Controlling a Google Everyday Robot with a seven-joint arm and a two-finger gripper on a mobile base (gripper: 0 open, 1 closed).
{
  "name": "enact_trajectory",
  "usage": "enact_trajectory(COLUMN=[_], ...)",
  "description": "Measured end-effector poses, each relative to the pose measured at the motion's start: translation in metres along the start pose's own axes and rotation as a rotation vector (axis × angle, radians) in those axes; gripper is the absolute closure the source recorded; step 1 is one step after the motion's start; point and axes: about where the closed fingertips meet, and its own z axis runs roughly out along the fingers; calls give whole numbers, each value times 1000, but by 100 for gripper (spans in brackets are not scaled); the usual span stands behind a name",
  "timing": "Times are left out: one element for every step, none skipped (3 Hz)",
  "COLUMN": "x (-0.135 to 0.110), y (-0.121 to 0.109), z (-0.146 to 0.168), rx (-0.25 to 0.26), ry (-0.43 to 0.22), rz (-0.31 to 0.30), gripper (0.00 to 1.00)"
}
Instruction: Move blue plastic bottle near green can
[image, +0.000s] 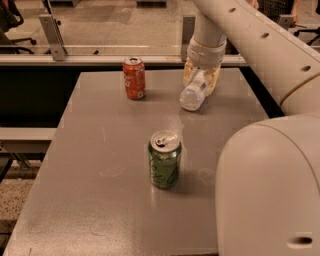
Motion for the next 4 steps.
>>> enact_trajectory(x=[-7,-18,-41,-77], y=[10,20,40,64], z=[-14,-26,-46,-53], rx=[22,46,95,102], ry=[4,1,-6,-27], rz=[33,66,127,169], gripper=[100,100,100,100])
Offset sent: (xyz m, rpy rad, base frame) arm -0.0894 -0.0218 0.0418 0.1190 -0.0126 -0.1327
